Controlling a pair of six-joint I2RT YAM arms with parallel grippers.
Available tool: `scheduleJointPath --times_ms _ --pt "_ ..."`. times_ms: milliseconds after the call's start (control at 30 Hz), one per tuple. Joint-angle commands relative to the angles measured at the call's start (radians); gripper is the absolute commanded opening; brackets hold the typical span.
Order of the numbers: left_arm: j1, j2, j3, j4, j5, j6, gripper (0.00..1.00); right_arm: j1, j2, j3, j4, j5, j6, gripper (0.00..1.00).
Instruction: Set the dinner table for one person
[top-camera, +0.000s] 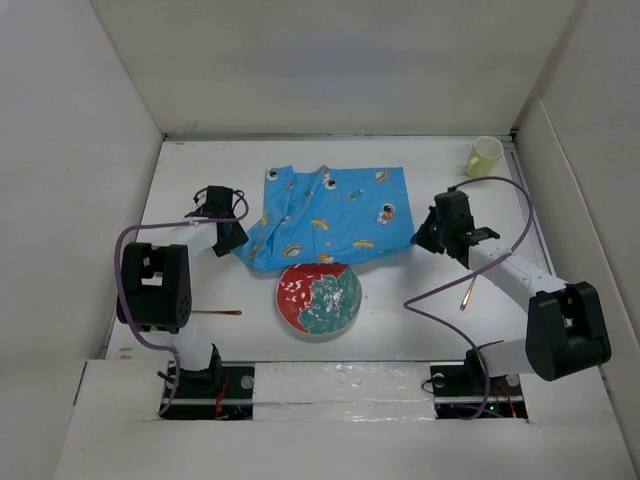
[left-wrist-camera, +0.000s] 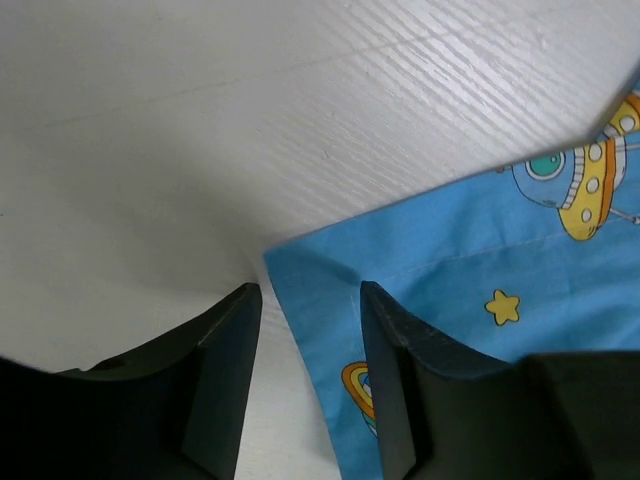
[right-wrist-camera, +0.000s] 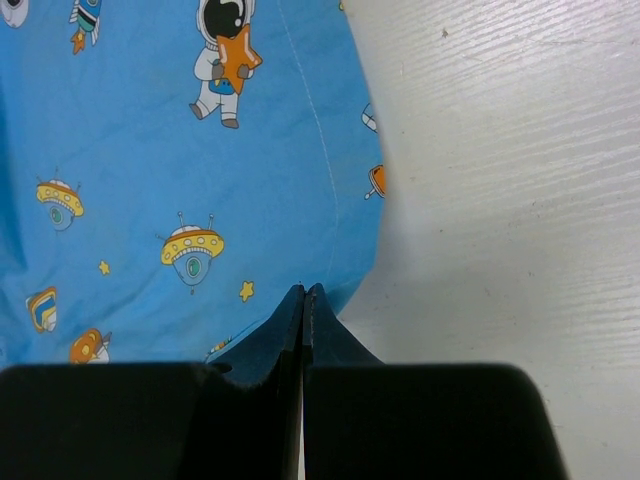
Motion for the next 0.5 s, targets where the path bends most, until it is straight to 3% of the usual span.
scheduleJointPath --times_ms 0,333,467 --pt "0.004 0.063 -0.009 -0.034 -0.062 -0.024 0.38 -0.001 -0.023 0.017 0.046 0.004 -0.012 0.00" --pt "-0.049 0.118 0.008 -0.050 -0.164 -0.012 0.28 -0.001 -0.049 0.032 0.057 -0.033 -0.008 0.00" --pt "-0.049 0.142 0.011 -0.067 -0.168 -0.018 0.17 -0.001 -0.058 0.042 0.056 -0.039 -0.015 0.00"
